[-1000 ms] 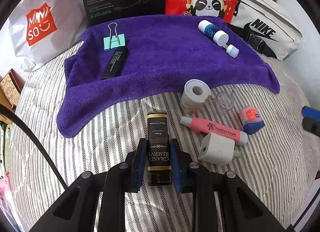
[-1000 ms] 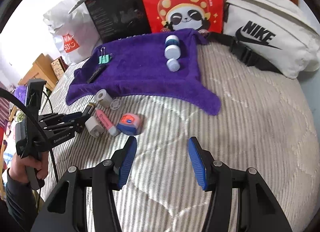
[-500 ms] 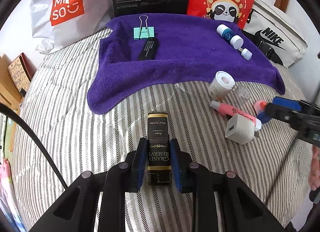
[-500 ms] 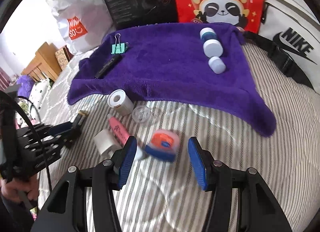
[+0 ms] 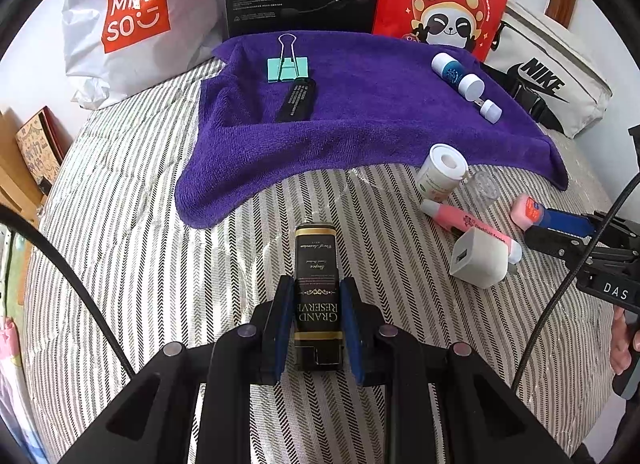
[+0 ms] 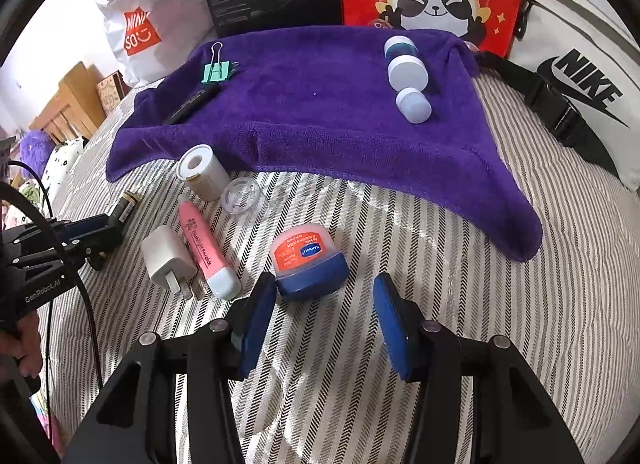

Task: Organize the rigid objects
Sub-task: 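Grasp the gold-black Grand Reserve box with the left tool while the right tool grasps the Vaseline tin, then carry the Vaseline tin onto the towel and open the right tool while the left tool holds the box, then lower the Grand Reserve box onto the towel and open the left tool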

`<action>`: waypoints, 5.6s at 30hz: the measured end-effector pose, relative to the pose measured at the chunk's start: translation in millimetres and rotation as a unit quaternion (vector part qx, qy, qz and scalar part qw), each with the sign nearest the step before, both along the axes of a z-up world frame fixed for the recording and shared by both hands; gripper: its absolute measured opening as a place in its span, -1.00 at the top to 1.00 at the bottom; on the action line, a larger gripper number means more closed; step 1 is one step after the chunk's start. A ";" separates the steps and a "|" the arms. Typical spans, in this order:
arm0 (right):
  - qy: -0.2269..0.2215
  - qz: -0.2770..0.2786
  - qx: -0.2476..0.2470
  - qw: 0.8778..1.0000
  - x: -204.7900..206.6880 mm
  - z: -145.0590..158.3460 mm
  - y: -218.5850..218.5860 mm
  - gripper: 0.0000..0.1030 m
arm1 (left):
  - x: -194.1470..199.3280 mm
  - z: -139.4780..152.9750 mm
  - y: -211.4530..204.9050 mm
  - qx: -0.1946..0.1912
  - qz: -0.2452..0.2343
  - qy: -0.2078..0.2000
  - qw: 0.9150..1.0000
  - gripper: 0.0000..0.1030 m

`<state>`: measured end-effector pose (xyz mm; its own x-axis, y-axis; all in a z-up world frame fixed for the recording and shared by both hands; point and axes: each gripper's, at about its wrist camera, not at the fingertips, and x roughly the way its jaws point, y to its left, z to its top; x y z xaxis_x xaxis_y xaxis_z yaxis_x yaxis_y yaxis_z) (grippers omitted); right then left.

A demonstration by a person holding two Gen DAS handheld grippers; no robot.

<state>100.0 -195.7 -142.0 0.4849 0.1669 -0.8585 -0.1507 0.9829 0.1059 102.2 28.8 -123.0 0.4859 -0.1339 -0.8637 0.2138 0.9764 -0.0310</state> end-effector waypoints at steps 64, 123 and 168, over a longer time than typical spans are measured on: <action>-0.047 0.023 0.013 0.999 1.0 46.8 -22.3 0.25 | 20.1 52.3 -9.8 -0.028 0.000 -0.031 0.999 0.57; 0.051 0.005 0.030 0.998 120.3 13.6 -40.5 0.10 | 135.6 42.7 -17.8 -0.045 -0.028 -0.005 0.999 0.57; 0.000 -0.017 0.059 0.998 59.2 54.3 -59.2 0.02 | 211.3 16.5 -52.3 0.005 -0.016 0.009 1.000 0.56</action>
